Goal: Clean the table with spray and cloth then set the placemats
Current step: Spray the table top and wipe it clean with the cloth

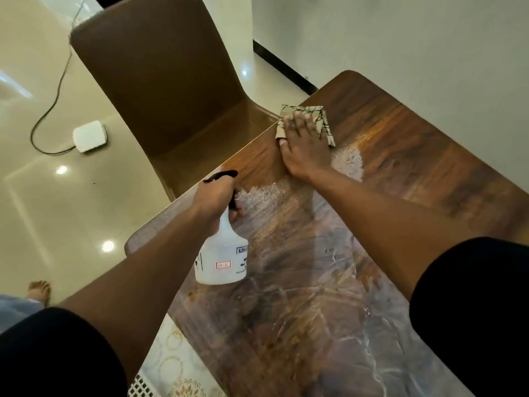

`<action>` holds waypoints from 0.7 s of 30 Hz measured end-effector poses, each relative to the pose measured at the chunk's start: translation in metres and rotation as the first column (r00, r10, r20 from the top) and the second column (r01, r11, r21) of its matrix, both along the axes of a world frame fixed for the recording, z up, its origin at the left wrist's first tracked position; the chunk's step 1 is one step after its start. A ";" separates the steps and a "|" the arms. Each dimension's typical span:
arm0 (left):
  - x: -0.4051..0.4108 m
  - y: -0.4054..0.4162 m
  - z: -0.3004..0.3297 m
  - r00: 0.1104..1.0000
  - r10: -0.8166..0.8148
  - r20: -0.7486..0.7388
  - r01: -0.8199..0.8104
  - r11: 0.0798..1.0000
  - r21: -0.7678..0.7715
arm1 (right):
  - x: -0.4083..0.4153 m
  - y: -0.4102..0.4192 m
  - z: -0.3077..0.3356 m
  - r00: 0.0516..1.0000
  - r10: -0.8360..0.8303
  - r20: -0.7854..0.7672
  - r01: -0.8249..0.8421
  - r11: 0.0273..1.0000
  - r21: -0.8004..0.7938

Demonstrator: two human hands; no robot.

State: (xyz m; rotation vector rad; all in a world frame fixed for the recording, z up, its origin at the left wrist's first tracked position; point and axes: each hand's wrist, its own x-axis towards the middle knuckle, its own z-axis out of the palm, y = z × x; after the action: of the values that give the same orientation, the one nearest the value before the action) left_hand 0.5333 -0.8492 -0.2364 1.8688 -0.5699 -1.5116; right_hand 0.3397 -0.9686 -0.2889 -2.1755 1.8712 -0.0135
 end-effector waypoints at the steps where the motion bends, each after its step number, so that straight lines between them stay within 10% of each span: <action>1: -0.001 0.001 0.000 1.000 -0.007 0.019 0.007 1.000 0.002 | 0.007 0.012 0.000 0.999 0.040 -0.001 -0.040 0.999 0.000; 8: -0.018 0.006 0.009 0.992 -0.096 0.081 0.093 0.995 0.031 | -0.009 0.083 -0.007 0.916 0.401 -0.002 -0.400 0.915 -0.057; 16: -0.054 0.012 0.016 0.981 -0.189 0.033 0.187 0.981 0.047 | -0.123 0.058 -0.003 0.963 -0.267 0.045 0.268 0.963 -0.004; 21: -0.054 0.020 0.019 0.981 -0.194 0.006 0.194 0.981 0.019 | -0.108 0.061 -0.003 0.938 -0.345 0.009 0.345 0.938 0.022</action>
State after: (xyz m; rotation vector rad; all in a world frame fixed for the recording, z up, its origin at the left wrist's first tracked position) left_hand 0.4792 -0.8291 -0.2170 1.8788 -0.7636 -1.6387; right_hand 0.2319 -0.9079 -0.2923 -1.8007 2.2103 -0.0772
